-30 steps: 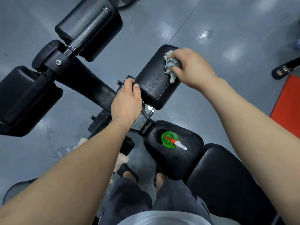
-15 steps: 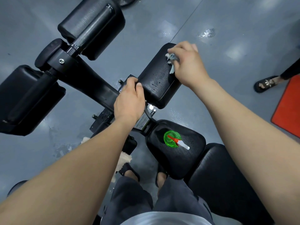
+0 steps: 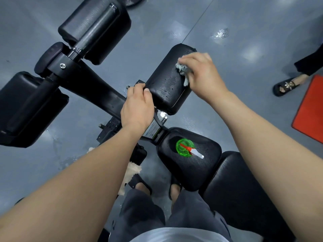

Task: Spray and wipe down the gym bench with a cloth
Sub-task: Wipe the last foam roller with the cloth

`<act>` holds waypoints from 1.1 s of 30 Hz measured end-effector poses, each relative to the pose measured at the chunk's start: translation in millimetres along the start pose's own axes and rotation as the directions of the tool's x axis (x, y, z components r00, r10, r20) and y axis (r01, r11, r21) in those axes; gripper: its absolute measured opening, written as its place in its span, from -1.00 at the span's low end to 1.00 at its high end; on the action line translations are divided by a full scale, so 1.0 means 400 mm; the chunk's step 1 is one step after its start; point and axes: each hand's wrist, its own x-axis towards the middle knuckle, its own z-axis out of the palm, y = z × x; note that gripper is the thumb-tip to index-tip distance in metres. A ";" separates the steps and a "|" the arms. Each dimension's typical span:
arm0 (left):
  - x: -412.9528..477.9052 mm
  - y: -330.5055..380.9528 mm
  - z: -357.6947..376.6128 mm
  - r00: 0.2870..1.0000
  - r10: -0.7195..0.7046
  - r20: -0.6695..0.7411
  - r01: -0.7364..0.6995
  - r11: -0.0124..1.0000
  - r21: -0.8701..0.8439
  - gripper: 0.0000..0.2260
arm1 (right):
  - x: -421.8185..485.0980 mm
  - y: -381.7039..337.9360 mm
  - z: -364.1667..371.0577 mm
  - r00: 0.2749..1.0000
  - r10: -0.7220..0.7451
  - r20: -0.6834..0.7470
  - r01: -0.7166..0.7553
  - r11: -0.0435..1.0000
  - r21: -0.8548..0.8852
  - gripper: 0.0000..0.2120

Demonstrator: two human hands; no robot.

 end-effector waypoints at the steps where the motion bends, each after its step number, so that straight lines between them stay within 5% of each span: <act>1: 0.001 -0.001 0.000 1.000 -0.002 -0.002 0.002 1.000 -0.005 -0.63 | 0.016 0.010 -0.001 0.998 0.052 -0.030 -0.052 0.999 0.002 -0.62; 7: 0.003 -0.002 0.001 1.000 0.005 -0.007 -0.005 1.000 0.001 -0.66 | 0.059 0.024 -0.014 0.936 0.326 -0.135 -0.323 0.945 0.044 -0.54; 13: 0.007 -0.008 0.005 1.000 -0.003 0.008 0.003 1.000 0.005 -0.68 | 0.010 -0.036 -0.001 0.944 0.327 -0.038 -0.326 0.945 0.023 -0.37; 33: 0.003 -0.007 0.004 1.000 -0.013 0.001 0.013 1.000 -0.027 -0.67 | -0.158 -0.152 0.057 0.986 -0.157 0.054 0.152 0.984 0.090 -0.66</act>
